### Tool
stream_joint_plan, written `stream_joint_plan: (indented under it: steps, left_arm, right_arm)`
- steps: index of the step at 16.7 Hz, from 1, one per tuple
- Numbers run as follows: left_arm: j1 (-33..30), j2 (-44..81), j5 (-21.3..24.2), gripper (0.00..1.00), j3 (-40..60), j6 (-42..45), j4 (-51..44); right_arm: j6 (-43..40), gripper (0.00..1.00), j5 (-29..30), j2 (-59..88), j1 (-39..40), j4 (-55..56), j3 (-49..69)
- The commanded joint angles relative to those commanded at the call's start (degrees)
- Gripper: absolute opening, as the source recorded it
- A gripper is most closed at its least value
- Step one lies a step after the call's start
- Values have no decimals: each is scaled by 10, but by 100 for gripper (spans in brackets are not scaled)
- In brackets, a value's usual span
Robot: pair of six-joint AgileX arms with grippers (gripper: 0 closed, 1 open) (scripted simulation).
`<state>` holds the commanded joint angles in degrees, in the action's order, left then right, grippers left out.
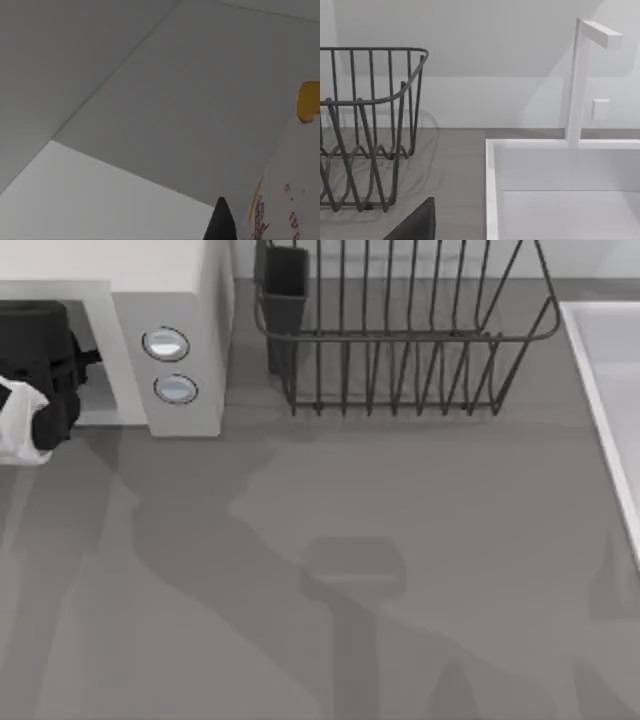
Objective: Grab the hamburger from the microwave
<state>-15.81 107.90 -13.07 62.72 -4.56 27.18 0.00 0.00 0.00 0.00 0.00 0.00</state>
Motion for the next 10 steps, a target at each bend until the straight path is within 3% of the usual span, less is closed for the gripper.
stream_joint_plan:
  steps: [6, 10]
  left_arm:
    - [-119, -231, -113, 0, -214, -44, -49]
    - [-143, -268, -136, 0, -251, -53, -59]
  right_arm:
    - [0, 100, 0, 0, 0, 0, 0]
    - [0, 100, 0, 0, 0, 0, 0]
